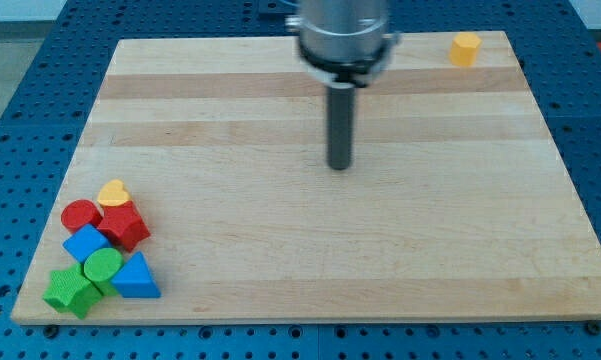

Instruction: Point your arm at the yellow hexagon

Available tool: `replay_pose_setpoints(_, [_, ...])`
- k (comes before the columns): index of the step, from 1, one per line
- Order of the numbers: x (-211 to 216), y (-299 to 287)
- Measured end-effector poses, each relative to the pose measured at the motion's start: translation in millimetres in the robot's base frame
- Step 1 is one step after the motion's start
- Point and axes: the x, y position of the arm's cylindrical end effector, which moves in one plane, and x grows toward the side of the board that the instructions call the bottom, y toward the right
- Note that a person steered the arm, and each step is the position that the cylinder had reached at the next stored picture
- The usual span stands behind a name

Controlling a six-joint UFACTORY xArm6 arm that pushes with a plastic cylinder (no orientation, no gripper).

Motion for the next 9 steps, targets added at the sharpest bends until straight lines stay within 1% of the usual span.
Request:
replay_pose_setpoints(1, [0,75])
replay_pose_setpoints(2, [0,121])
replay_pose_setpoints(3, [0,121])
replay_pose_setpoints(4, [-7,163])
replay_pose_setpoints(5, [-30,200])
replay_pose_setpoints(6, [-30,200])
replay_pose_setpoints(8, [-128,211])
replay_pose_setpoints(9, [-128,221])
